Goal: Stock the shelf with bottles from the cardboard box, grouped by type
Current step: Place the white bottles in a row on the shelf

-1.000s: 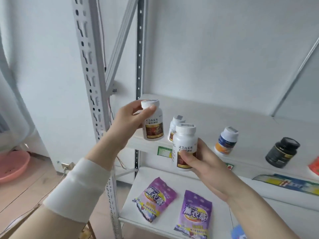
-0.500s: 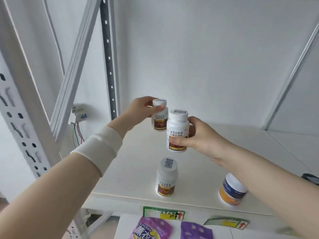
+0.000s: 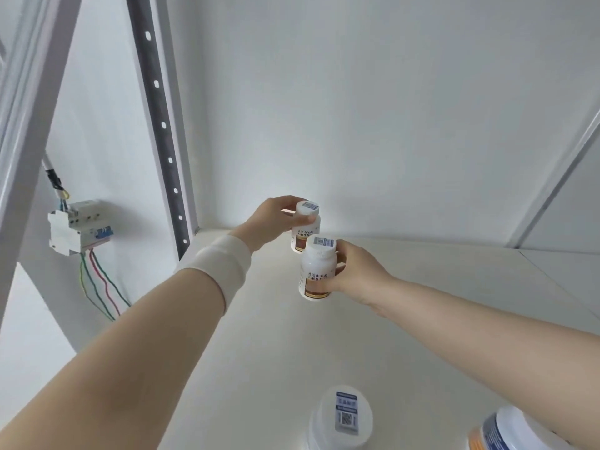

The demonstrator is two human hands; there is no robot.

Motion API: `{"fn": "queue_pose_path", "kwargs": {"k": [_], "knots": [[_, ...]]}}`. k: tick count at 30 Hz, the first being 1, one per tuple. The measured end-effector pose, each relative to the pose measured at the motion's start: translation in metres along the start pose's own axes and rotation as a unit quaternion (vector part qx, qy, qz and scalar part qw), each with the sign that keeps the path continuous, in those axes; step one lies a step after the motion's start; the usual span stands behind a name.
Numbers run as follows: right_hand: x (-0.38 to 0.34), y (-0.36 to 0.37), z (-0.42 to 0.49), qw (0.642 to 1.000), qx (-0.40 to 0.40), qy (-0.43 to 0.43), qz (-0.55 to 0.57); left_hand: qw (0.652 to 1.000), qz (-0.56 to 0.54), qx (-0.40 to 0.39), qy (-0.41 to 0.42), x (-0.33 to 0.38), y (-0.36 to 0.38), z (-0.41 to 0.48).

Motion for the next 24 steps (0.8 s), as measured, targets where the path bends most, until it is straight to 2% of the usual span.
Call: {"fn": "queue_pose_path", "kwargs": {"k": [6,15,24], "knots": [[0.005,-0.01,0.027,1.0,0.018,0.01,-0.016,1.0,0.01,-0.027,-0.003,-0.002,0.008,0.013],[0.02,-0.011,0.04,0.999,0.02,0.033,-0.006,0.999,0.031,-0.019,-0.023,-0.012,0.015,0.03],[0.022,-0.005,0.043,0.999,0.0,0.049,0.001,0.997,0.056,-0.034,-0.027,-0.014,0.015,0.032]]}}
Point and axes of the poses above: each hand's wrist, its own z-axis towards the middle knuckle, its own y-axis out of the palm, x = y × z, the point moved 5 cm from there along z, towards the middle knuckle, and after that the axes turned 10 degrees about -x, right-handed, at the moved point
